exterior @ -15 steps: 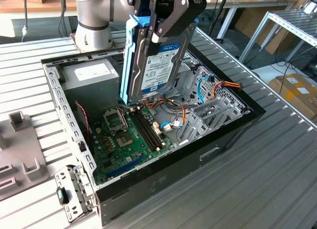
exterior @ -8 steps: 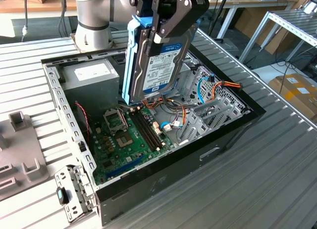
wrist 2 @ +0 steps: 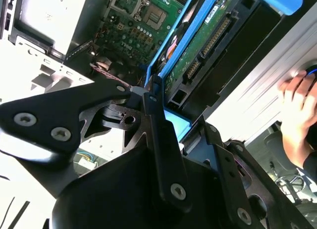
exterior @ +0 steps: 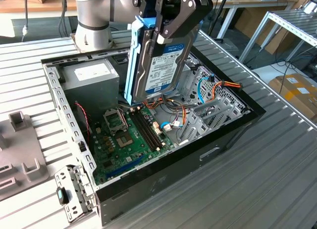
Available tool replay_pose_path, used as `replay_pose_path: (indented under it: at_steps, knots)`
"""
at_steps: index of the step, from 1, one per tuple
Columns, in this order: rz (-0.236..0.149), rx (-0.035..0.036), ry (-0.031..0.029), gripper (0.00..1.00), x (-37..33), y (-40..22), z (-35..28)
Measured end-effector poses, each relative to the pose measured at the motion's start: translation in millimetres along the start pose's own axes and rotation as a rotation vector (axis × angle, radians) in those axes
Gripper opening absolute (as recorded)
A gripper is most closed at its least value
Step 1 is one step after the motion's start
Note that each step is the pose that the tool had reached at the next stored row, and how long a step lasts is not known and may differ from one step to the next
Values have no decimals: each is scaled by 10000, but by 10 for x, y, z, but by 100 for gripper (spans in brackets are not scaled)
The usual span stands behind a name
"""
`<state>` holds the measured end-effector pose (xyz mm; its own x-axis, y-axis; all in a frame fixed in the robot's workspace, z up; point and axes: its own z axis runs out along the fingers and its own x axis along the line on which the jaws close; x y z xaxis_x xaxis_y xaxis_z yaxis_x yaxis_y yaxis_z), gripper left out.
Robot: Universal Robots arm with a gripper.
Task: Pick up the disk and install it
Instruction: 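Pick up the disk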
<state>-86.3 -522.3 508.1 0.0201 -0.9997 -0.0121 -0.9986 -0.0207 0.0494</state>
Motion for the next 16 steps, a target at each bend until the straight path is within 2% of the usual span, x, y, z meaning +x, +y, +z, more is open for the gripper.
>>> replay_pose_path:
  at_steps: [16]
  knots:
    - [0, 0, 0, 37, 72, -120, 1]
